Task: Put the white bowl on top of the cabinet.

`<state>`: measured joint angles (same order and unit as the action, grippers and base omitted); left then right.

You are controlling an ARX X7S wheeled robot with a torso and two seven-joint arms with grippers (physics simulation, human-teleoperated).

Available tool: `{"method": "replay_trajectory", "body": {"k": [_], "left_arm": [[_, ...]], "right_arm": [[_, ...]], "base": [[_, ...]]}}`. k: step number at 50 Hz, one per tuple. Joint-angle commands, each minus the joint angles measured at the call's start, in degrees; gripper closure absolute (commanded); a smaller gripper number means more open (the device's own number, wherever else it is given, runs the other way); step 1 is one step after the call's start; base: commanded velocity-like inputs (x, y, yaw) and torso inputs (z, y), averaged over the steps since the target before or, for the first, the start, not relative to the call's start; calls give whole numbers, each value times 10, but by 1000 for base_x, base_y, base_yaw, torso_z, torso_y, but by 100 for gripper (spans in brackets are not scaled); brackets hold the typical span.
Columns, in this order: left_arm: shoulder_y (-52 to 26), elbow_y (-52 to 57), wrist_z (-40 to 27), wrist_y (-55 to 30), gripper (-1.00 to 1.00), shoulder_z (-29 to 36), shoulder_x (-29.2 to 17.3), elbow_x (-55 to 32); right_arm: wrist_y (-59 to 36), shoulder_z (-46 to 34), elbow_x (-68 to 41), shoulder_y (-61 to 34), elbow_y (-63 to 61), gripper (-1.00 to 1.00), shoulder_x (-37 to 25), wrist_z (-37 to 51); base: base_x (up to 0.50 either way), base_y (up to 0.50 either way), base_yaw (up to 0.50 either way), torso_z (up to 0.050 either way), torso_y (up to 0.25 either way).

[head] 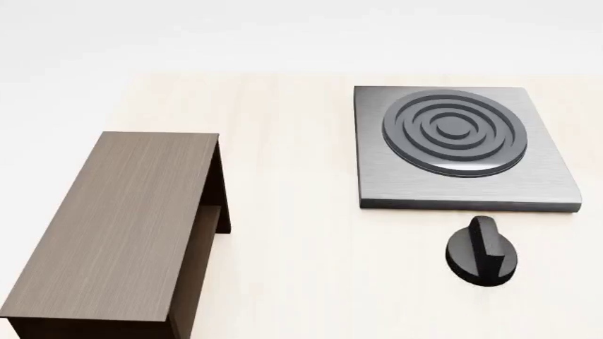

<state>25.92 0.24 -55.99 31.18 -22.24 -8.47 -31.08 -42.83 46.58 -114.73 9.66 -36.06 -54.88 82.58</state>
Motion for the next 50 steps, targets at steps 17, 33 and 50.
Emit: {"method": "replay_trajectory", "body": {"k": [17,33,50], "left_arm": [[1,0,-5,1,-100,4,-2,1],[1,-1,-7,2,-100,7,-4,2],[1,-2,-10,3,-100,8,-6,3]], "right_arm": [[40,-57,-6,-34,33,-100,-34,9],[57,-110,12,-58,91,-100,-53,-3],[66,-118,11,-70,133,-100,-75,-2]], "base": [[0,0,0,0,0],[0,0,0,0,0],[0,0,0,0,0]]}}
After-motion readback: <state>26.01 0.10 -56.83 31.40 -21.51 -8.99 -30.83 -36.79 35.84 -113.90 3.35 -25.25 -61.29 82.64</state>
